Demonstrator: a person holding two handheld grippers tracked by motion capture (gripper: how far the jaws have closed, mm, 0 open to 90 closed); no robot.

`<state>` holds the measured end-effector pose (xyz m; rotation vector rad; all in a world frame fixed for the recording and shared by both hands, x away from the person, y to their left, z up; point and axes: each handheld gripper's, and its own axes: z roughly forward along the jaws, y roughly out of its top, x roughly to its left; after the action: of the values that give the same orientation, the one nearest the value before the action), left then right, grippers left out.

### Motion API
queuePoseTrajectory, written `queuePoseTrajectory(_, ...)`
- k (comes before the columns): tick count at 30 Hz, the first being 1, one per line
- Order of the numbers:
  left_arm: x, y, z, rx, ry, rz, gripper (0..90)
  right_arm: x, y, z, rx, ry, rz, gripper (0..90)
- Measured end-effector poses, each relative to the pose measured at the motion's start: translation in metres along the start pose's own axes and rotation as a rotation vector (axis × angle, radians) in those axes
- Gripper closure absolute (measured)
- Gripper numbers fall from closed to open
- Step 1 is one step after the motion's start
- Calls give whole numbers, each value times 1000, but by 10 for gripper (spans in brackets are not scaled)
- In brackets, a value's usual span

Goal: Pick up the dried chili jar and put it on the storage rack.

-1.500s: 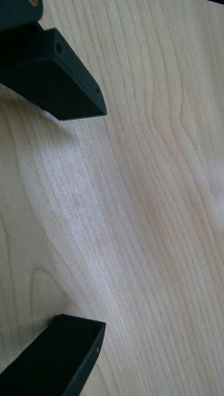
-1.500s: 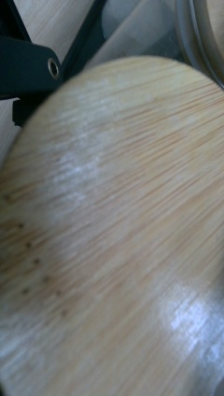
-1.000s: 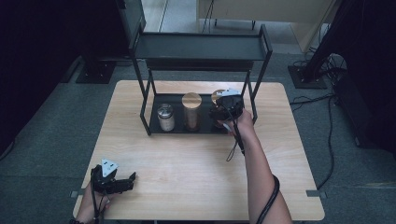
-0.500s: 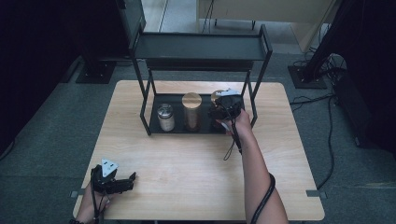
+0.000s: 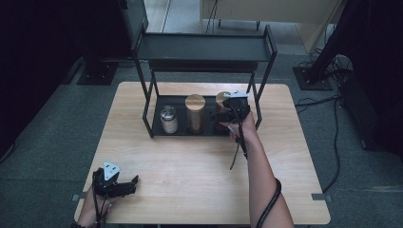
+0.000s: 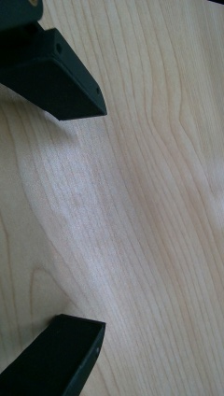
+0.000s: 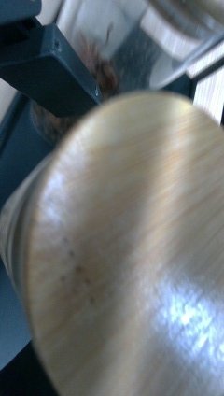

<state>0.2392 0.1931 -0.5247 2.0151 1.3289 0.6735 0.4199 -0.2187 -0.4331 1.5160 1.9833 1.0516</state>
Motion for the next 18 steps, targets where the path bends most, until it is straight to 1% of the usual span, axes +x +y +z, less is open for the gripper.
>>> queuePoseTrajectory(1,0,0,0,0,0,0,5,0,0,-1,-3,4,7,0)
queuePoseTrajectory(4,0,0,0,0,-1,-1,5,0,-2,-2,-15,-5,17,0)
queuePoseTrajectory(11,0,0,0,1,-2,-1,5,2,-8,-6,-4,-28,-3,0)
queuePoseTrajectory(18,-1,0,0,-4,2,0,5,3,-14,-14,-14,-32,-17,0)
